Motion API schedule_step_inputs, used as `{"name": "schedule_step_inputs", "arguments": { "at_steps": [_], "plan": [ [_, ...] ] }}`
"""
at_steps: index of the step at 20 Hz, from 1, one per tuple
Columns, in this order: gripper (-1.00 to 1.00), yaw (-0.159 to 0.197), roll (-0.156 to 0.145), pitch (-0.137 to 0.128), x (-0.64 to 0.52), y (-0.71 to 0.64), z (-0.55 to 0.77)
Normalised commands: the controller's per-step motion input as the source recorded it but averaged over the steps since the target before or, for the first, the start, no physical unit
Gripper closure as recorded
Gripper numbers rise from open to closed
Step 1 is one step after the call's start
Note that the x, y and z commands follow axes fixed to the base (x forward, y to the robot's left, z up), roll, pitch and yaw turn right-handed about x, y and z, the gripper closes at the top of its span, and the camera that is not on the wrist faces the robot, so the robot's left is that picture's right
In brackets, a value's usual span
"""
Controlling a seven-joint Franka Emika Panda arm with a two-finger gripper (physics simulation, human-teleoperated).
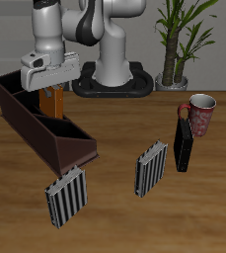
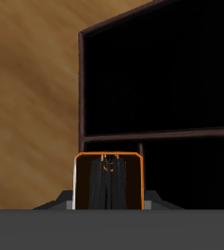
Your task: Place the orange book into the right desk caddy's front compartment
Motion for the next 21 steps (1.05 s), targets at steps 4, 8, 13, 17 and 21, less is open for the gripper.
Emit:
{"name": "schedule_step_inputs", "arguments": {
  "at_steps": [4,8,13,17,21],
  "plan": [
    [1.0,-0.029,-0.009,0.065,0.1,0.0,-0.23],
    [-1.0,-0.065,-0.063,0.093,0.08,-0.12,-0.29],
    [-1.0,-0.025,0.003,0.045,-0.02,-0.03,-0.1],
    [-1.0,-0.043,0.014,0.018,-0.06,0.05,0.06],
    [-1.0,-0.09,0.016,0.01,-0.08,0.07,0.22]
  ]
}}
